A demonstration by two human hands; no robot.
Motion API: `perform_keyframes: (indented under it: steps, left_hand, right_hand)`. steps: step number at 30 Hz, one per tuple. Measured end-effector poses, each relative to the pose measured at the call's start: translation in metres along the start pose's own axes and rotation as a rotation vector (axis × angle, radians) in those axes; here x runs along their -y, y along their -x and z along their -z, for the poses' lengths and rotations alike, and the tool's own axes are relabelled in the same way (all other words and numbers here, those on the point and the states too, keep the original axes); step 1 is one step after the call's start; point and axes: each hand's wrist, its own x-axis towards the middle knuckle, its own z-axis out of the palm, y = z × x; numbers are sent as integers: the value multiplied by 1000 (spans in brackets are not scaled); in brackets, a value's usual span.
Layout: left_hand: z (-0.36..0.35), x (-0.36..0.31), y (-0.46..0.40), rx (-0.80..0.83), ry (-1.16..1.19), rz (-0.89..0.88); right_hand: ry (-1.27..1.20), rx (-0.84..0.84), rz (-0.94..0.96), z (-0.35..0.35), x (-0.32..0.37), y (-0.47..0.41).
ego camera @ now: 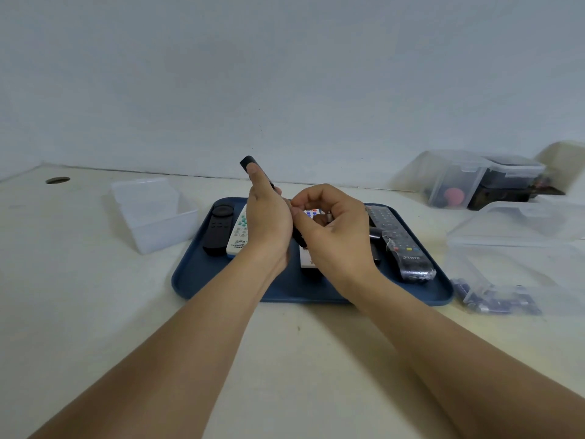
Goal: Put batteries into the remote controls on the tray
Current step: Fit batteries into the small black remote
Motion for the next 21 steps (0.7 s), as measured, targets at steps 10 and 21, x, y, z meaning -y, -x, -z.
perform_keyframes:
  steps: [10,21]
  left_hand:
    - [2,0,-4,17,47,83]
    - [0,3,-1,74,-2,143]
  right_hand:
    - [221,100,273,8,-3,-1]
    - [237,160,269,7,-2,-7]
